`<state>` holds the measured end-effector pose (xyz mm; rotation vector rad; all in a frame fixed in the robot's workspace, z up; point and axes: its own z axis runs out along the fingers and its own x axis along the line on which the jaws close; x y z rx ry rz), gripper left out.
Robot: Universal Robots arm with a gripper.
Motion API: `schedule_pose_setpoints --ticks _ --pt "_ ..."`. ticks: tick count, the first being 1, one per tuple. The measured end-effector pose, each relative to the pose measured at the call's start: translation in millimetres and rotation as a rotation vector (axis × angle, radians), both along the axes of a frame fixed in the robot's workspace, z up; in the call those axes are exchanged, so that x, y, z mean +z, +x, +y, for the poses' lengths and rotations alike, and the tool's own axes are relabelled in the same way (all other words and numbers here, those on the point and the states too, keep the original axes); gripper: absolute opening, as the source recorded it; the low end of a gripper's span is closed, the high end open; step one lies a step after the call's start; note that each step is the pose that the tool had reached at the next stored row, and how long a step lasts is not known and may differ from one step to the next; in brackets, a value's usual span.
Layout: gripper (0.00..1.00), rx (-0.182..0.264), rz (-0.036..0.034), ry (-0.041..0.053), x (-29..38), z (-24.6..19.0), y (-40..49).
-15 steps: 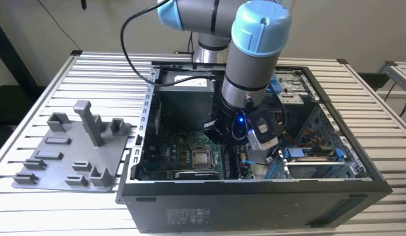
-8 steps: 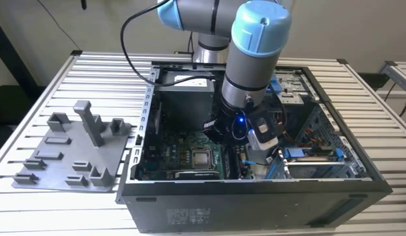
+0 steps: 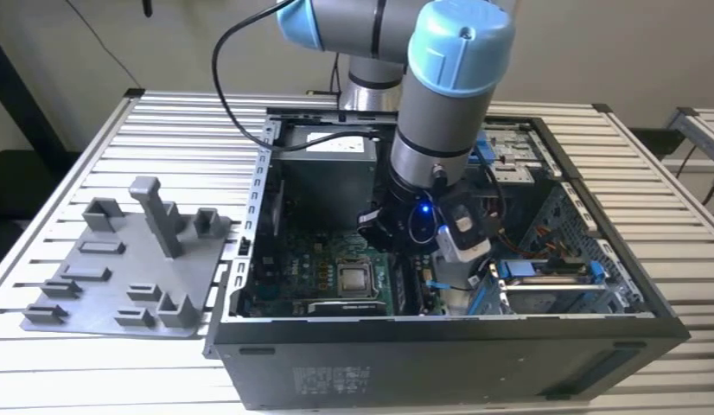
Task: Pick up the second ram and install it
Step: 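Insert the second ram into the second slot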
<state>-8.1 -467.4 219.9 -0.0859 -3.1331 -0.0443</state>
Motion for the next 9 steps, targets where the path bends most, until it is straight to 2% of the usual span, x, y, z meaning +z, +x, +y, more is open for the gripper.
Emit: schedule_pose_setpoints --ticks 9 --pt "0.14 0.026 0.0001 0.0005 -0.9 0.0 1.5"
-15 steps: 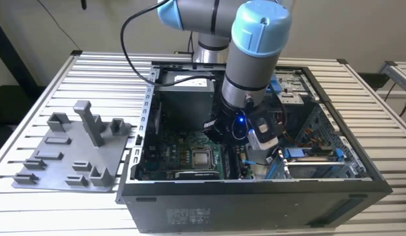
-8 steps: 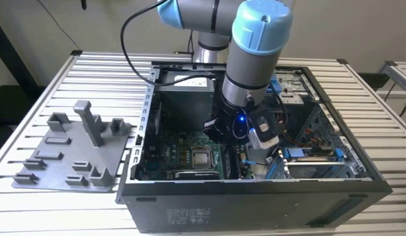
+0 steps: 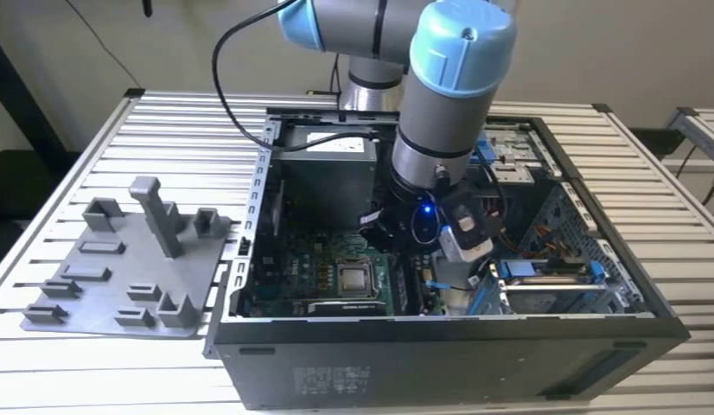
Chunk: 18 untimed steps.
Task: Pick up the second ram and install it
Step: 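Insert the second ram into the second slot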
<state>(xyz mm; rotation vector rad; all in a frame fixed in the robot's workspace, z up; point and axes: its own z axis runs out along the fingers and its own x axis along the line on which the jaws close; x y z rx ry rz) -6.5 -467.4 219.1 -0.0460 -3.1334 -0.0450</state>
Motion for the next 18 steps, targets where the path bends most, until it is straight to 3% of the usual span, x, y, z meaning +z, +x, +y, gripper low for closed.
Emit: schedule_pose_setpoints --ticks 18 --pt "0.14 0.031 0.0000 0.0023 -3.0 0.0 1.5"
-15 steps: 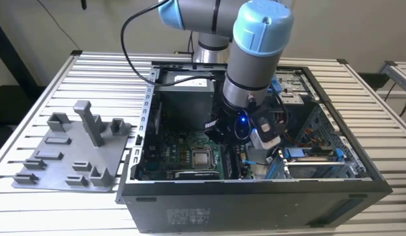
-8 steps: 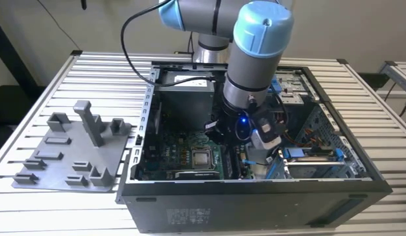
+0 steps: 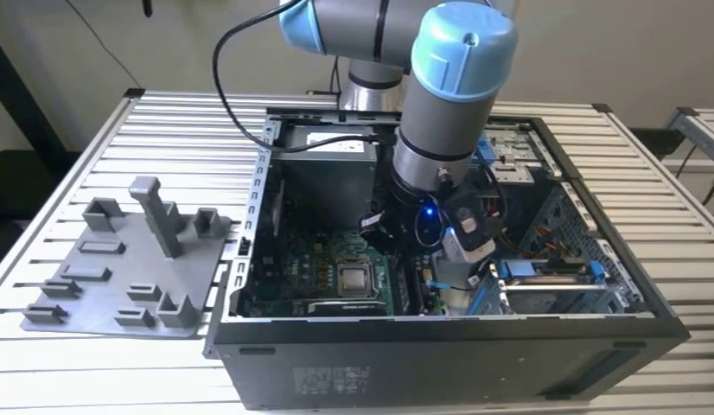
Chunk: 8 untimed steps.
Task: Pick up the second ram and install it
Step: 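Insert the second ram into the second slot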
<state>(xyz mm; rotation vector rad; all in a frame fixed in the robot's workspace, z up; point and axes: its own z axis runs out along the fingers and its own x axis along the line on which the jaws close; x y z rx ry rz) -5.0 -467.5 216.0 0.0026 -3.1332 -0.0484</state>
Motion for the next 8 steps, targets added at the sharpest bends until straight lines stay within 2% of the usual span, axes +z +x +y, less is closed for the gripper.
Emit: schedule_pose_setpoints --ticks 8 --pt "0.14 0.000 0.0000 0.0001 -0.4 0.0 0.0"
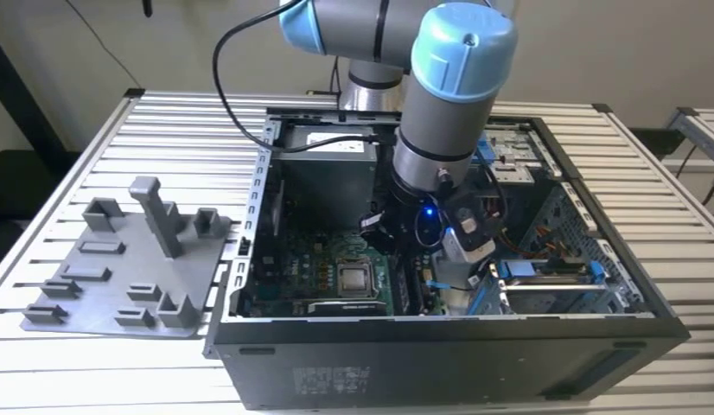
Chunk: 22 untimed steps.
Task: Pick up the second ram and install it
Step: 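Insert the second ram into the second slot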
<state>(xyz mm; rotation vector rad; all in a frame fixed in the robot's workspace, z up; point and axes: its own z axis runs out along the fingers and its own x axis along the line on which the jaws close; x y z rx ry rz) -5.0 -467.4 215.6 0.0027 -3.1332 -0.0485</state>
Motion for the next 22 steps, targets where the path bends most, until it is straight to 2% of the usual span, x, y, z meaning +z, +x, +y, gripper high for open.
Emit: schedule_pose_setpoints --ticks 15,19,22 --pt "0.14 -0.015 0.0002 -0.0004 -4.8 0.0 0.1" --pt "0.14 -0.015 0.0001 -0.0157 -3.1 0.1 0.0" --pt "0.14 -0.015 0.0001 -0.0217 -3.0 -0.1 0.0"
